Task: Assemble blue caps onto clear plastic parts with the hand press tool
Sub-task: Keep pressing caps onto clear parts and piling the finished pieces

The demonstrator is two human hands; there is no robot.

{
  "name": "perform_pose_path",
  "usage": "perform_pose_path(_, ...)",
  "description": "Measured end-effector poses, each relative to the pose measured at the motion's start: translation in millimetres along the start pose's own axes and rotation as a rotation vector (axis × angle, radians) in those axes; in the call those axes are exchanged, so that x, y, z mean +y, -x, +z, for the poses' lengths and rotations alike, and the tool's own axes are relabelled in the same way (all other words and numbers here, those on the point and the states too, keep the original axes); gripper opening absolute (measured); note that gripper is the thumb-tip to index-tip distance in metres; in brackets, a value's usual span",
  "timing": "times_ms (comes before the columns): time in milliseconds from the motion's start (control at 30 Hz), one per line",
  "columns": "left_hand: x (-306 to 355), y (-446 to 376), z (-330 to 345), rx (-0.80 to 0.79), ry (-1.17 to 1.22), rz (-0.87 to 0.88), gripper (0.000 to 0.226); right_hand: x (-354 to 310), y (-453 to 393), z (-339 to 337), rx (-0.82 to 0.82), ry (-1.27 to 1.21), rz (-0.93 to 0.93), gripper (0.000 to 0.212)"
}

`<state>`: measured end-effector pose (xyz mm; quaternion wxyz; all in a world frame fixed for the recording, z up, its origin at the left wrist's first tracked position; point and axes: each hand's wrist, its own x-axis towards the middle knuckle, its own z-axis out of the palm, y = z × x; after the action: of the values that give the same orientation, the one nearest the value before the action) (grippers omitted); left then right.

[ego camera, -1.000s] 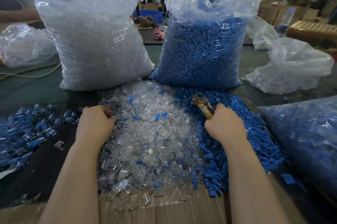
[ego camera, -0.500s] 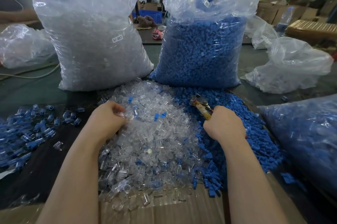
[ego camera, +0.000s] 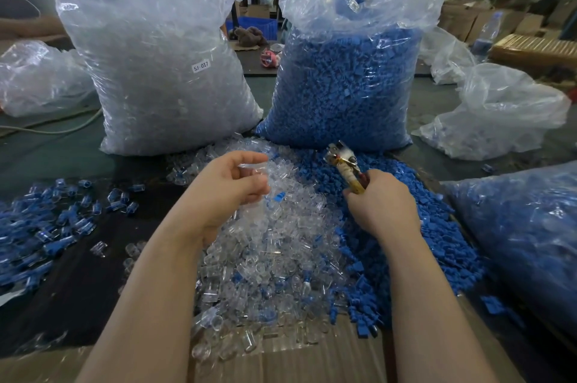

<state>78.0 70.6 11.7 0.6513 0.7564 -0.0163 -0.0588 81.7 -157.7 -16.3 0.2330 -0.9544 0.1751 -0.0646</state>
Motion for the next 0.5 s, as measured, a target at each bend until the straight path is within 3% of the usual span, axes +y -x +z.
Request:
perform_pose_path(267,7,3,12,0.013,0.246,0.010,0.022,-3,0,-5,0.033,-0.336,-0.058,0.015)
perform_pose_path(500,5,3,25,0.067,0.047,0.078,0.022,-4,2,-3,0.024,-0.590,-0.132,0.008)
